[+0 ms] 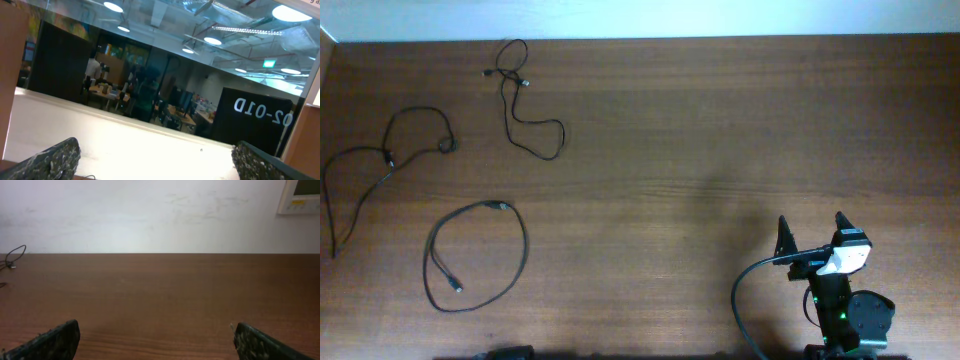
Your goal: Untangle cables
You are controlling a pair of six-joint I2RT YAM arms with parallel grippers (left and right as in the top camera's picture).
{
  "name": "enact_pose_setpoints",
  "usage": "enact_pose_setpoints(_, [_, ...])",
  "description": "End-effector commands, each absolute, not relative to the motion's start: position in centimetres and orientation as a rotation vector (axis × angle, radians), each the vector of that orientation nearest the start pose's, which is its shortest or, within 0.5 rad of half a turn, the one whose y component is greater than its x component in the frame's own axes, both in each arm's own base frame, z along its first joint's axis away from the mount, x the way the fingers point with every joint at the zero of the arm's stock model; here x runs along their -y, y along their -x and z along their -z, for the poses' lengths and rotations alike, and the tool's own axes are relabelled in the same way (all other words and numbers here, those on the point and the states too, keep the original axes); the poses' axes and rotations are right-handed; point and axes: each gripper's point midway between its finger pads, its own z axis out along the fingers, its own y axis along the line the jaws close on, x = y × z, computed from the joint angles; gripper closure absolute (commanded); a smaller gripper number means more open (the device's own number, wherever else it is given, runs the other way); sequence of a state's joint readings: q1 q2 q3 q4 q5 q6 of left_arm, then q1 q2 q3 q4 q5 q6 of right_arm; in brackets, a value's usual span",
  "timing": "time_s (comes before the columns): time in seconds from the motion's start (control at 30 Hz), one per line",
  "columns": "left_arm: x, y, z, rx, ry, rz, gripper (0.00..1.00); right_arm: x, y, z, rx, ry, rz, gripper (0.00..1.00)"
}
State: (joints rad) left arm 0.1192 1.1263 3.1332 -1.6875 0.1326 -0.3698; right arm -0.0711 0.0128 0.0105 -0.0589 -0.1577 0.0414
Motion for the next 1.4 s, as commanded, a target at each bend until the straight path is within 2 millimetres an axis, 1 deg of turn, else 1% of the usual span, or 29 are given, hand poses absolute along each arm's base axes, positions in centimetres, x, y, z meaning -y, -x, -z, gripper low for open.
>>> enact_pose_setpoints(0.0, [2.7,1.6,-62.5,-1.250,0.179,0.303,0.01,-0.9,-24.6,-15.9,-1.634,0.031,-0.094,0.02])
enact_pose_setpoints(0.77, [2.7,1.5,-62.5,-1.250,0.183,0.299,0.01,-0.9,-24.6,-15.9,-1.634,0.031,-0.094,0.02])
enact_pose_setpoints(0.8, [2.8,1.6,-62.5,-1.250,0.176,0.298,0.01,-0.9,-24.6,-15.9,-1.634,0.031,-0.094,0.02])
enact_pose_setpoints(0.83, [2.8,2.1,-62.5,-1.243,0.144,0.252,0.01,-0.9,-24.6,-15.9,-1.634,0.031,-0.094,0.02])
enact_pose_setpoints(0.93, [3.5,2.9,-62.0,-1.252,0.061,0.203,0.01,-0.9,-24.6,-15.9,-1.634,0.031,-0.094,0.02])
enact_pose_setpoints(1.03, [3.5,2.9,-61.0,-1.297,0.047,0.171,0.01,-0.9,-24.6,-15.9,-1.634,0.031,-0.094,0.02])
enact_pose_setpoints(1.2, [3.5,3.3,-57.8,-1.395,0.060,0.169,0.01,-0.9,-24.6,-15.9,-1.634,0.031,-0.094,0.01])
enact_pose_setpoints(1.27, [3.5,3.7,-55.8,-1.441,0.072,0.170,0.01,-0.9,-24.6,-15.9,-1.634,0.031,-0.094,0.01])
enact_pose_setpoints(1.37, [3.4,4.2,-52.1,-1.511,0.109,0.153,0.01,-0.9,-24.6,-15.9,-1.634,0.031,-0.094,0.01])
